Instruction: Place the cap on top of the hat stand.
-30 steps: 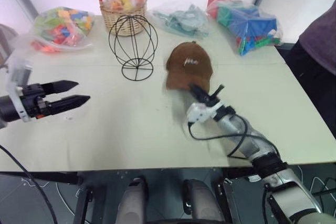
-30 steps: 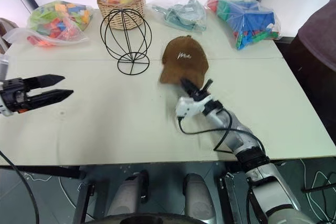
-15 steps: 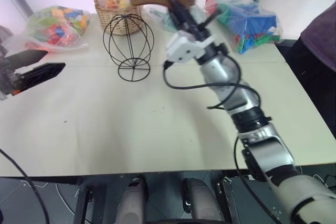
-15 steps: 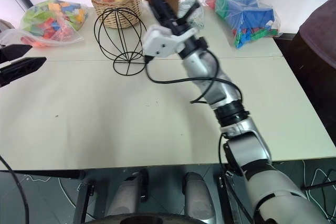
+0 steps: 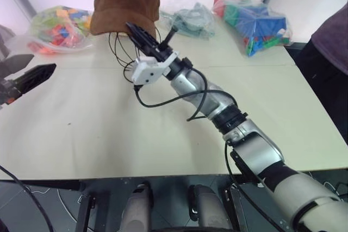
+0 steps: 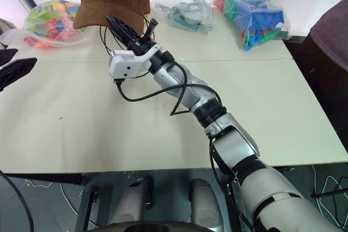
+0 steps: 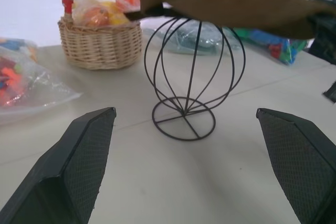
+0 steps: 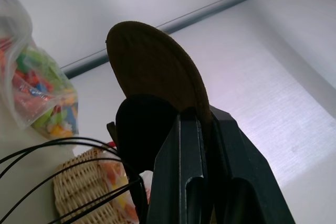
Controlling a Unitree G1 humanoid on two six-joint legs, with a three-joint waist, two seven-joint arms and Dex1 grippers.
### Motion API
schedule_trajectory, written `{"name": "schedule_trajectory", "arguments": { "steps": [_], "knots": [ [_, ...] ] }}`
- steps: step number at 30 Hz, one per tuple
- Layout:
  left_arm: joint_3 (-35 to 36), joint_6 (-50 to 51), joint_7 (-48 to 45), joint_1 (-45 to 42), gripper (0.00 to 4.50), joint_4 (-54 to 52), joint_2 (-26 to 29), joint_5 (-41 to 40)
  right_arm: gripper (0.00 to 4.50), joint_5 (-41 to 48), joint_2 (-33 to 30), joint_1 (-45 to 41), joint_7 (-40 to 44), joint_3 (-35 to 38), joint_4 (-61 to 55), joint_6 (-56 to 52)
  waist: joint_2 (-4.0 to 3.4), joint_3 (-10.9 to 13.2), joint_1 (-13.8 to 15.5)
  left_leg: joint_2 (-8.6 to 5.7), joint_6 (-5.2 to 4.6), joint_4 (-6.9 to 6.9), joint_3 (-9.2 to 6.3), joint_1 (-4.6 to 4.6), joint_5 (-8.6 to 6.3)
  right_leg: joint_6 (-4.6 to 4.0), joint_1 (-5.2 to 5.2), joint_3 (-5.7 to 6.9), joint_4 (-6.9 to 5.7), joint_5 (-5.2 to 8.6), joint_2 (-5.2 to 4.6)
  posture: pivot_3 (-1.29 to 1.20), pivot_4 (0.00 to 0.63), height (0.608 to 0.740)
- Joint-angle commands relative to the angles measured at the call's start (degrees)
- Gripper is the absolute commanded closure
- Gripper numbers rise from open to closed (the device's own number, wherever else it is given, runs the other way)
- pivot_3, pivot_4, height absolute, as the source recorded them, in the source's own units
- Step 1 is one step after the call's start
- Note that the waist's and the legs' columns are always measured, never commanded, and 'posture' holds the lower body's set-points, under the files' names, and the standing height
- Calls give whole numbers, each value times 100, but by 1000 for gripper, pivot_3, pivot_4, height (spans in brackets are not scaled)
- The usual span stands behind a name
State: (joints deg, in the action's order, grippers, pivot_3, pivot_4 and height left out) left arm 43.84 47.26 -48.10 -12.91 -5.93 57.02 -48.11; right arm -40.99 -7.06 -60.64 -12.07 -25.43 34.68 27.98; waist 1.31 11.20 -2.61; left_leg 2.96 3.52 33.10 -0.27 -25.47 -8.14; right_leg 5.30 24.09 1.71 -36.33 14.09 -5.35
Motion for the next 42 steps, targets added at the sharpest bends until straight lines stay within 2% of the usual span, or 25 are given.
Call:
{"name": "schedule_trajectory", "arguments": {
  "steps": [1,10,26,41,42],
  "knots": [
    [205,0,114,-12,0,-191,19,-125,4453,-149,118,-146,-296,-99,151,66,0,0,0,1,0,0,0,0,0,0,0,0,-1,0,1,0,150,740],
    [86,72,351,-45,0,-404,-70,-288,4453,-446,274,24,-562,-499,690,71,1,0,-5,1,1,-2,0,-1,1,1,1,-1,-1,0,3,0,150,740],
    [64,288,390,-21,0,-514,41,-509,4453,-615,256,915,-395,-871,287,-20,3,-2,-12,6,10,0,-6,9,8,0,-2,-2,-12,-1,9,0,150,740],
    [46,187,232,43,0,-395,17,-356,4453,-699,306,829,-623,-925,463,-82,3,-2,-14,12,11,-1,-7,8,8,0,1,-2,-12,0,15,0,150,740],
    [51,181,227,56,0,-395,15,-352,4134,-700,298,832,-643,-918,463,-76,3,-2,-14,12,12,-1,-7,8,8,-1,1,-2,-12,0,15,0,150,740]
  ]
}}
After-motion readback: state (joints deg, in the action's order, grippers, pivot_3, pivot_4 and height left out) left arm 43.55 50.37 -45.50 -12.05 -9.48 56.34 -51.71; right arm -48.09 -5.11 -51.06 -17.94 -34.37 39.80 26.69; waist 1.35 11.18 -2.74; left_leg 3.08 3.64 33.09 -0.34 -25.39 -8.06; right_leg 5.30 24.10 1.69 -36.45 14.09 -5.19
